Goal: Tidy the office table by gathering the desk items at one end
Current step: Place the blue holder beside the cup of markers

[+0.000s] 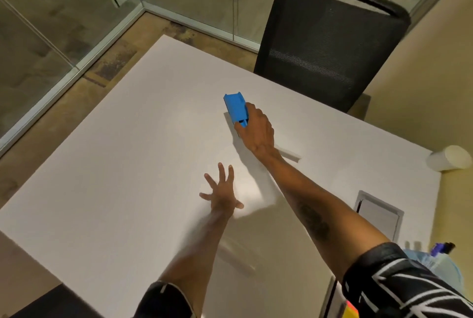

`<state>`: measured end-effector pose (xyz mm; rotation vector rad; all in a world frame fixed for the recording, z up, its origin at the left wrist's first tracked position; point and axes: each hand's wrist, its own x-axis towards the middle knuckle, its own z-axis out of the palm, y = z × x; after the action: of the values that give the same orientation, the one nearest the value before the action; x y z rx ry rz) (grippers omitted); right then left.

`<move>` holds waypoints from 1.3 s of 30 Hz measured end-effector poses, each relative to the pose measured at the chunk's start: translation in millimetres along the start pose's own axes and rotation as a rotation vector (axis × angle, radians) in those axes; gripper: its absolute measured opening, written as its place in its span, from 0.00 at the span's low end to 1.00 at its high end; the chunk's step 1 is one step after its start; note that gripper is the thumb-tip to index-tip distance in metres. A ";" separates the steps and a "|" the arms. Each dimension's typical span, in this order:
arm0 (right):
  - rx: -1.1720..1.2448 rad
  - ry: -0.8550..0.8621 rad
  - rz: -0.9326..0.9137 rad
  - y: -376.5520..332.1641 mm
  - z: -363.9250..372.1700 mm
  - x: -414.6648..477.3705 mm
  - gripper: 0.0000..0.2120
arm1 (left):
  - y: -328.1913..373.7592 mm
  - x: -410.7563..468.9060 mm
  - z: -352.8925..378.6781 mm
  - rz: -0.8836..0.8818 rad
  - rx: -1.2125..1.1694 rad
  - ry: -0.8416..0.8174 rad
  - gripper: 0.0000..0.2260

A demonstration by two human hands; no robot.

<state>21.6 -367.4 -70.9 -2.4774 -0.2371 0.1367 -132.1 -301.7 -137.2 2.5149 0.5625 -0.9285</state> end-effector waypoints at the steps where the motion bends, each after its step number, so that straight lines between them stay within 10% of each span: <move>1: 0.007 0.009 0.009 5.1 -7.6 -3.0 0.29 | 1.3 -1.8 -0.5 -0.004 -0.006 -0.008 0.56; 17: -0.324 0.189 0.318 135.8 -130.1 -86.3 0.25 | 82.7 -61.6 44.7 0.336 0.302 0.122 0.20; 39: -0.184 0.244 0.781 305.7 -272.7 -203.9 0.22 | 159.7 -92.7 128.0 0.362 0.464 -0.089 0.61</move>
<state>-93.6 -808.7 -33.5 -2.6006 0.8618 0.1370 -184.1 -520.1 -127.8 2.8173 -0.1607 -1.1166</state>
